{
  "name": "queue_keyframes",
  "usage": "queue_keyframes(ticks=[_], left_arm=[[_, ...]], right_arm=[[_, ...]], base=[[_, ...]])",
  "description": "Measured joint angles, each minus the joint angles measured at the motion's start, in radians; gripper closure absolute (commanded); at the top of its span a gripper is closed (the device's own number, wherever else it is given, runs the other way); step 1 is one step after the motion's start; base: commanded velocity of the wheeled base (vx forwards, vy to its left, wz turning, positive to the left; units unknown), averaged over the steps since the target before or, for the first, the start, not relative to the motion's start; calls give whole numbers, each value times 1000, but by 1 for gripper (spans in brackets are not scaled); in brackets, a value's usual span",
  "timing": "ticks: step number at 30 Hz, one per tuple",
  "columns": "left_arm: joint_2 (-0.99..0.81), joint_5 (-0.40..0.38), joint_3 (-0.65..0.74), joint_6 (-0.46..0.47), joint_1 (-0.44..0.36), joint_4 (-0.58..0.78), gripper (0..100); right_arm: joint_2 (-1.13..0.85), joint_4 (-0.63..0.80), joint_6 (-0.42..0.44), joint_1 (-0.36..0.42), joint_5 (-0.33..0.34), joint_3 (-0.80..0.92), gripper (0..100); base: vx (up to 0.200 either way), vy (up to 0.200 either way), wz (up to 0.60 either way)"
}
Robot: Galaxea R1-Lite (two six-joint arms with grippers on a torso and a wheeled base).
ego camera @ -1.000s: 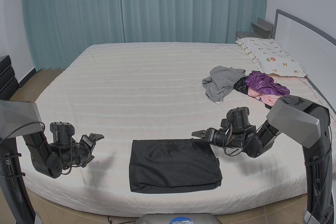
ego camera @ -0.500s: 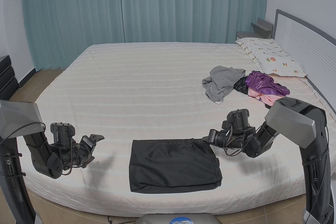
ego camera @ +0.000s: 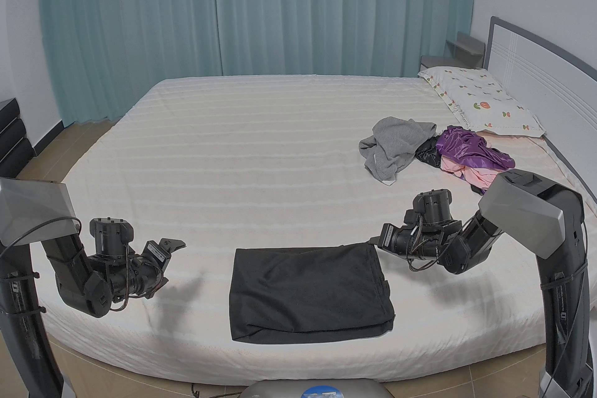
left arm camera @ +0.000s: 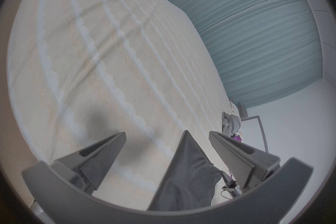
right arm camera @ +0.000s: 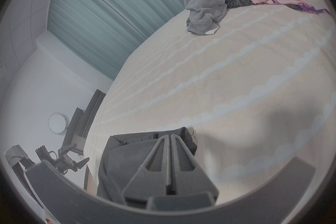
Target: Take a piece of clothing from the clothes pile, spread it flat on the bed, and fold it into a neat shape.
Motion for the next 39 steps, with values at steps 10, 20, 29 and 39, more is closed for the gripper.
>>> queue_keyframes(ticks=[10,20,29,39], left_arm=[[0,0,0,0,0,0,0],[0,0,1,0,0,0,0],[0,0,1,0,0,0,0],[0,0,1,0,0,0,0]], right_arm=[[9,7,-1,-21,-26,-22,100],[16,46,-1,-31,-43,-35,100],[18,103,-2,-38,-64,-52,100],[19,127,-4,-43,-68,-56,0]], base=[[0,0,0],[0,0,0],[0,0,0],[0,0,0]])
